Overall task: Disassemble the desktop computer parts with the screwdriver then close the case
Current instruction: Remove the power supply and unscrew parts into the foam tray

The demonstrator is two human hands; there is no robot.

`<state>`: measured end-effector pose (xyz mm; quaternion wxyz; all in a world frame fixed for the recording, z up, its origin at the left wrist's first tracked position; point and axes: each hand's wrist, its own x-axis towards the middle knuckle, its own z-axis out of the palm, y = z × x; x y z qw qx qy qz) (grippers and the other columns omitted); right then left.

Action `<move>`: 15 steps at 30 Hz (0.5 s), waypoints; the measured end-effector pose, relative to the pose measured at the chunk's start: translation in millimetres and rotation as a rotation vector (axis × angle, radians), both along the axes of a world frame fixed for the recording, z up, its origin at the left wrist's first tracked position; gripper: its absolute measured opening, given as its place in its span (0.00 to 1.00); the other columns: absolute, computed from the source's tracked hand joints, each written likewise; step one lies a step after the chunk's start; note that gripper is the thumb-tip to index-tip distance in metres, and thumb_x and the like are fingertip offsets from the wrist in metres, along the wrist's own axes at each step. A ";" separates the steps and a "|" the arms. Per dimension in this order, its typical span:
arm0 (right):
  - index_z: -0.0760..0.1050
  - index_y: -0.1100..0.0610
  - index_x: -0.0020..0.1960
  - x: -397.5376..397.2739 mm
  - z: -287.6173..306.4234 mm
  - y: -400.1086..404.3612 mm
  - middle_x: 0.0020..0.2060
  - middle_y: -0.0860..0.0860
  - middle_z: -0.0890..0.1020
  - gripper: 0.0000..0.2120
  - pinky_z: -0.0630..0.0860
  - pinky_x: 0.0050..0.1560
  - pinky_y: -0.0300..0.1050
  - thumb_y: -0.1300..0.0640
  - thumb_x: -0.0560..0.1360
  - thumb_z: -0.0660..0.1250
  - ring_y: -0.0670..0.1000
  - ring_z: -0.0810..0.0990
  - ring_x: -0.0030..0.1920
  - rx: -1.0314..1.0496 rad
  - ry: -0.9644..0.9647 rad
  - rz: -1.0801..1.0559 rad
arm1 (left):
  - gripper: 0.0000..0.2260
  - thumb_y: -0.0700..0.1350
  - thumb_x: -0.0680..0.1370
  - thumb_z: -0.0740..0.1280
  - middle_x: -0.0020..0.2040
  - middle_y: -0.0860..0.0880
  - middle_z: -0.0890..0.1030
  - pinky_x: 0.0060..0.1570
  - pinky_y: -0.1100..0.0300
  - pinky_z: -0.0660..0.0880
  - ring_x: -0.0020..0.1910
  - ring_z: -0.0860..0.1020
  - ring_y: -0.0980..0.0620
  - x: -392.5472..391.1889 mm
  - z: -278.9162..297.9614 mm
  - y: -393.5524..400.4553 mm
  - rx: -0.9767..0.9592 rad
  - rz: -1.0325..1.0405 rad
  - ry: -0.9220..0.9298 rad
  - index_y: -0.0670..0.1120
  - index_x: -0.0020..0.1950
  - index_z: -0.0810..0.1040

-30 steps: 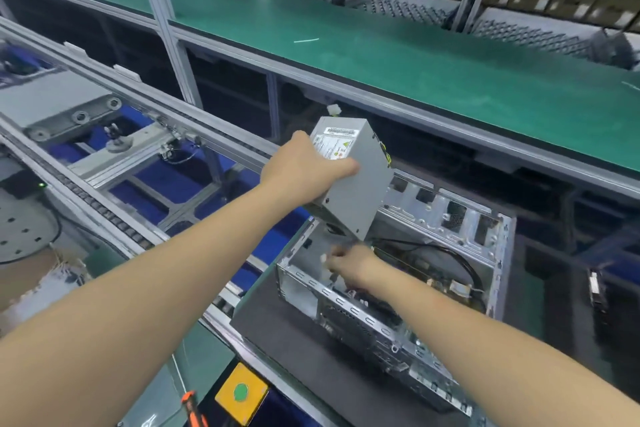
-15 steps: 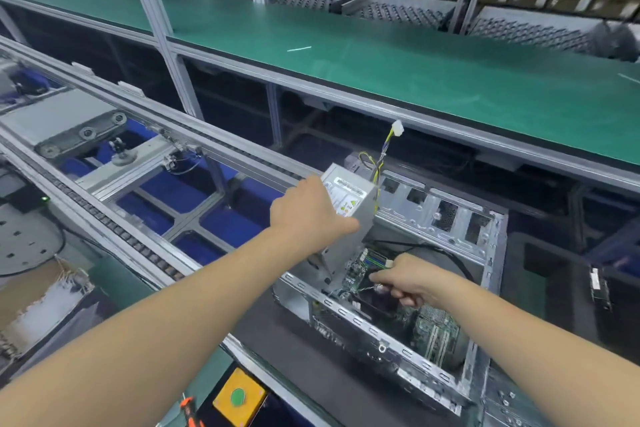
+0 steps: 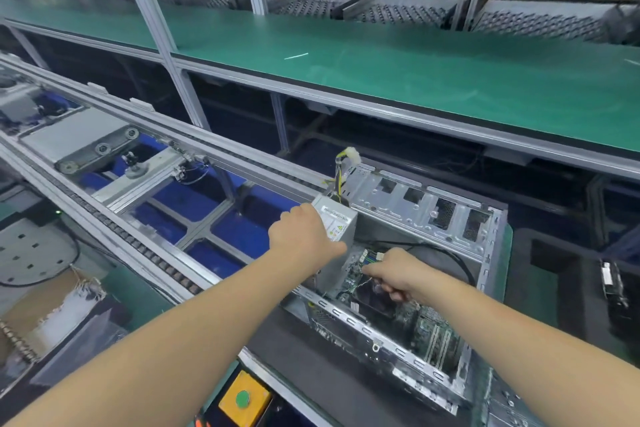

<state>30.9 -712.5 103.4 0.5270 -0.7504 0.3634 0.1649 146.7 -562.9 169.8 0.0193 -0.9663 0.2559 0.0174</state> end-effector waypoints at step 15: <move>0.71 0.59 0.58 8.8 1.8 10.2 0.35 0.56 0.82 0.05 0.67 0.22 0.40 0.62 0.84 0.57 0.53 0.79 0.25 0.000 -0.044 0.134 | 0.49 0.77 0.69 0.57 0.84 0.52 0.40 0.78 0.38 0.42 0.82 0.39 0.50 47.9 -47.0 1.9 0.003 -0.460 0.245 0.58 0.83 0.43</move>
